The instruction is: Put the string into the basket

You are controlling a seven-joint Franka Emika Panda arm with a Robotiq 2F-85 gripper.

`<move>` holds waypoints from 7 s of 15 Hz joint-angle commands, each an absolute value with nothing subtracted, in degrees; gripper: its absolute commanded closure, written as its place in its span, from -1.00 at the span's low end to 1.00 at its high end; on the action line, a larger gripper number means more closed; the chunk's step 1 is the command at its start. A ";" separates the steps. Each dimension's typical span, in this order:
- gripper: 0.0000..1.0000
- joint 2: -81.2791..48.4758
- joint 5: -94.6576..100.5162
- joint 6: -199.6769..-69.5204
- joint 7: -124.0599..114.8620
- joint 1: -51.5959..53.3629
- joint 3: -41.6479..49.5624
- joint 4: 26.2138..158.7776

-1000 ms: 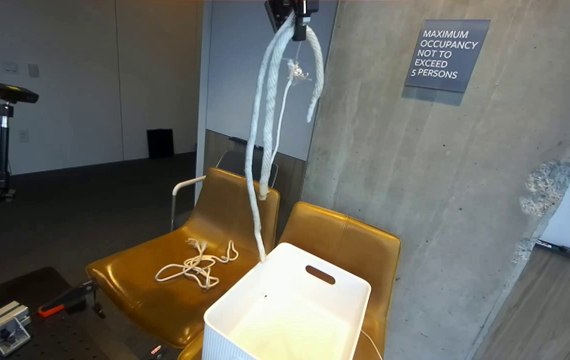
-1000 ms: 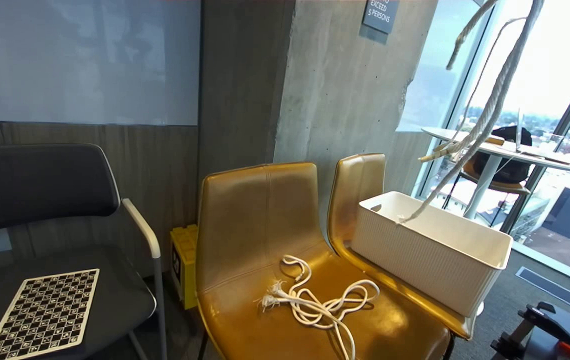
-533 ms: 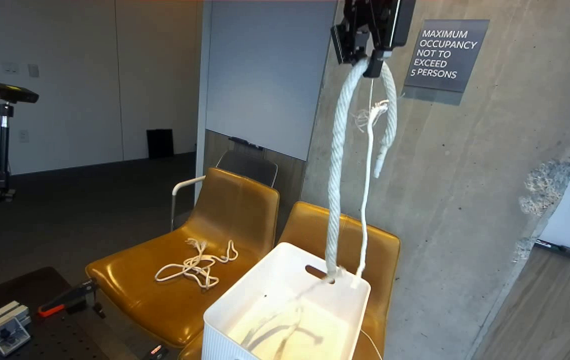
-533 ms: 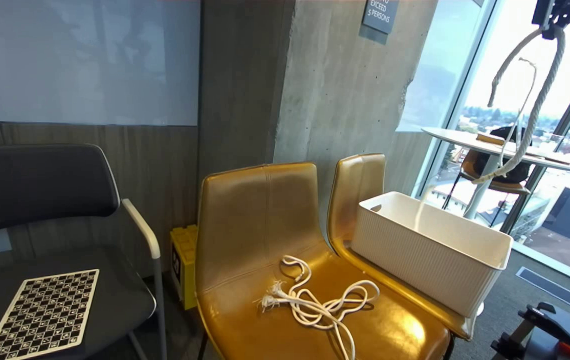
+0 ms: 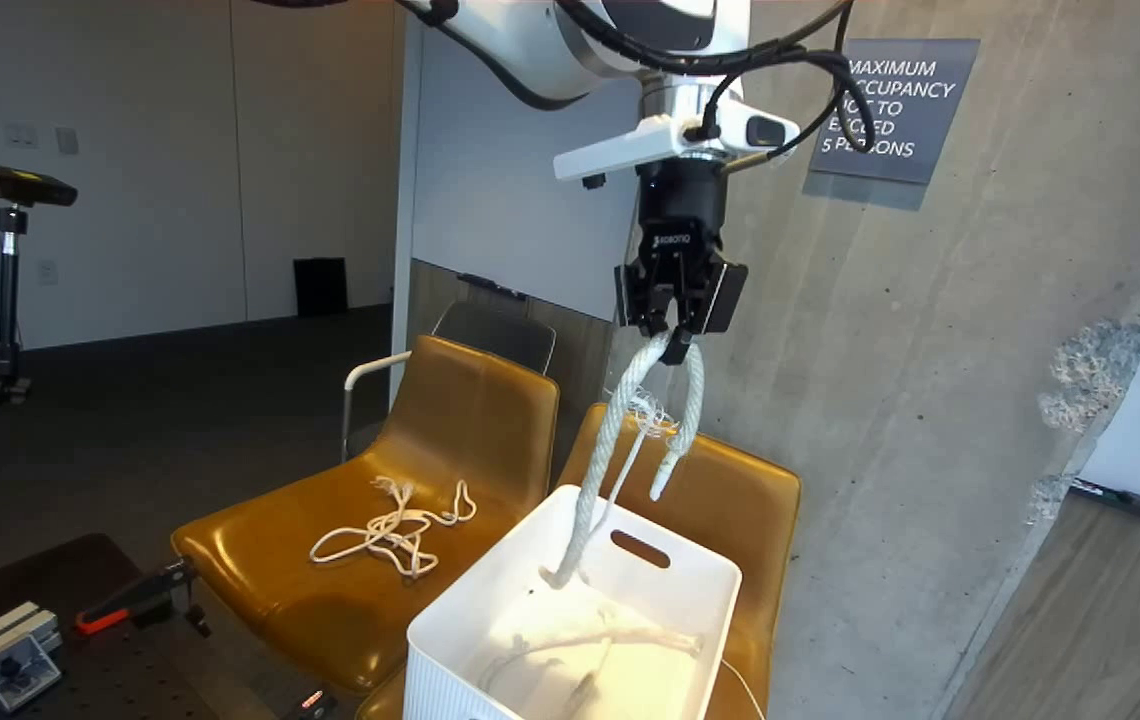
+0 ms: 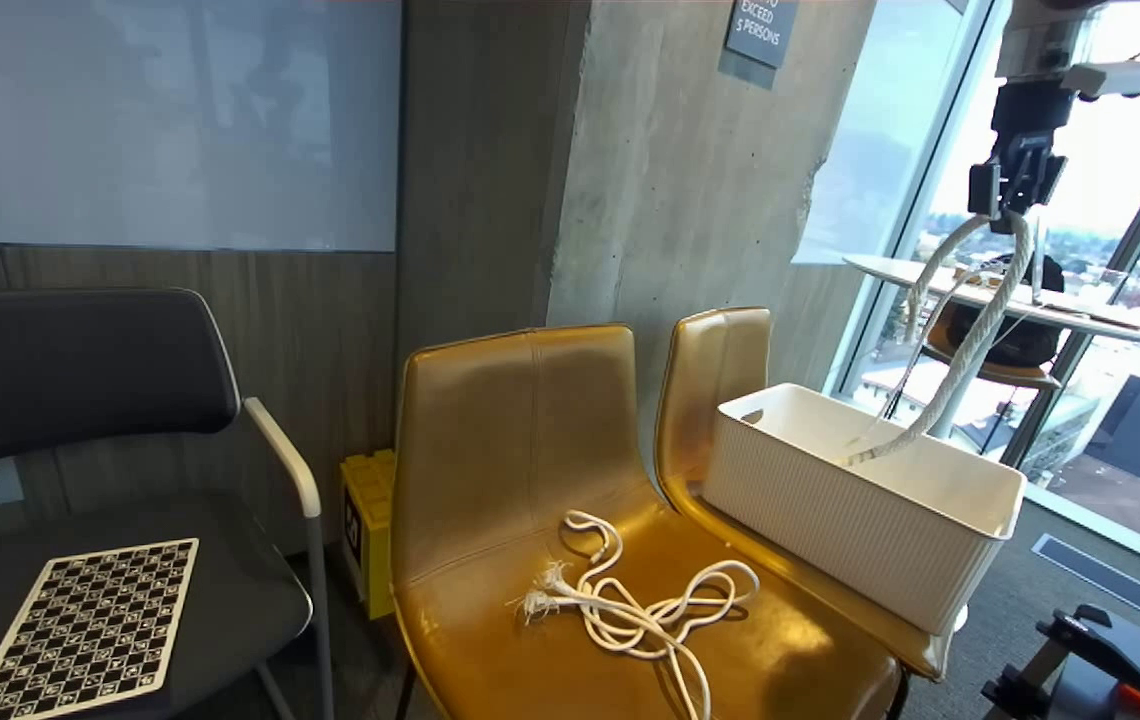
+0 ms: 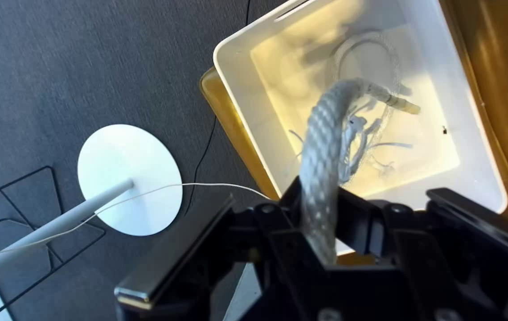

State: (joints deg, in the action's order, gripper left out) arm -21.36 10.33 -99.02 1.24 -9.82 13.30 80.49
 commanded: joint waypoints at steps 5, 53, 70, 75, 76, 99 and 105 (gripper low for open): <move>0.95 -26.15 9.15 -102.11 6.20 -10.00 7.69 85.67; -1.00 -56.43 15.71 -135.55 7.98 13.53 -3.21 85.20; 0.38 -73.58 16.11 -122.14 4.66 17.20 -0.07 65.44; 1.00 -67.82 15.79 -121.31 0.05 18.38 1.56 70.19; 1.00 -65.54 15.66 -121.10 -0.83 18.33 1.84 71.60; 1.00 -15.73 13.08 -105.72 -5.91 -1.96 6.94 87.52; 1.00 -10.09 9.36 -104.89 3.30 -12.63 11.69 86.62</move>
State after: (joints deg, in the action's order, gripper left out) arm -13.34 11.63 -106.48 -1.49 -9.07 10.04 85.99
